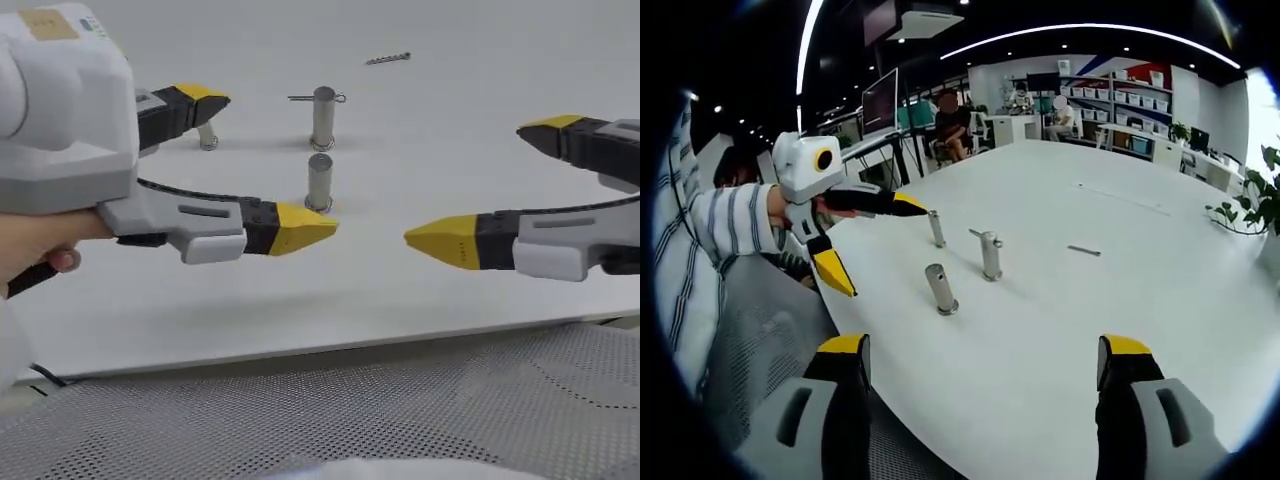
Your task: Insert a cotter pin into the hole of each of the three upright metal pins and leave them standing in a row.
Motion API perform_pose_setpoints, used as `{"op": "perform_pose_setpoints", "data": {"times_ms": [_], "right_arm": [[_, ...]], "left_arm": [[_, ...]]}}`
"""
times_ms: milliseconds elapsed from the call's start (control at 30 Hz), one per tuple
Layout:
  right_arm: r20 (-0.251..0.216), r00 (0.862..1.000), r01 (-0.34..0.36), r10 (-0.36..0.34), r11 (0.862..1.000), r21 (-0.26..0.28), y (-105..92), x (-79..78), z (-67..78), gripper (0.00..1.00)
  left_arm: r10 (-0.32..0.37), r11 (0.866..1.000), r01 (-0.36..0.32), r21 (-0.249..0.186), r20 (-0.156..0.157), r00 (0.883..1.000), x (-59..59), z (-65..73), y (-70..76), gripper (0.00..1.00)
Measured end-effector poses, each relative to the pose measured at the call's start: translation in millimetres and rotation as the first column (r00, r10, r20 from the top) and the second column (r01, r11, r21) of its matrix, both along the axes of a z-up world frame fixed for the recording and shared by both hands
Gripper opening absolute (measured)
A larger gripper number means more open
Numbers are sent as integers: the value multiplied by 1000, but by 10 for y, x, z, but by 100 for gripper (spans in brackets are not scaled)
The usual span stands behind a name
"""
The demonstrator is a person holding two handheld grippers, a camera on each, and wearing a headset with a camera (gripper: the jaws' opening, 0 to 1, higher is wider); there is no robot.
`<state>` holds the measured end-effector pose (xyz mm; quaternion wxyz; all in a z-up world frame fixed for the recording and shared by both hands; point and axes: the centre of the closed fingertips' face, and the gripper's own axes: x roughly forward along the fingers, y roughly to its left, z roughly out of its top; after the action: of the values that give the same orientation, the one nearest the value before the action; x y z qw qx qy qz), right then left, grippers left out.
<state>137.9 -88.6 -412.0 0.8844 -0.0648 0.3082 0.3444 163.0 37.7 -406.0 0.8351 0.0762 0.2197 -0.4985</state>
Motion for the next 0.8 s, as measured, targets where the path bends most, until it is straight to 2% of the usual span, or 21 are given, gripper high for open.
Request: {"op": "perform_pose_setpoints", "data": {"times_ms": [133,333,533,800], "right_arm": [[0,1000,-3,3,1000,-9,-14,9,0,93],[1,1000,-8,8,999,-31,-41,42,11,92],[4,1000,-15,15,999,-53,-62,100,33,92],[10,999,-32,33,997,-71,-46,148,54,91]], "left_arm": [[0,1000,0,13,-8,1000,-51,-21,62,99],[-4,1000,4,22,-35,999,-158,-78,138,99],[24,1000,-23,16,-55,998,-166,-124,257,99],[34,999,-34,8,-70,997,-225,-109,293,99]]}}
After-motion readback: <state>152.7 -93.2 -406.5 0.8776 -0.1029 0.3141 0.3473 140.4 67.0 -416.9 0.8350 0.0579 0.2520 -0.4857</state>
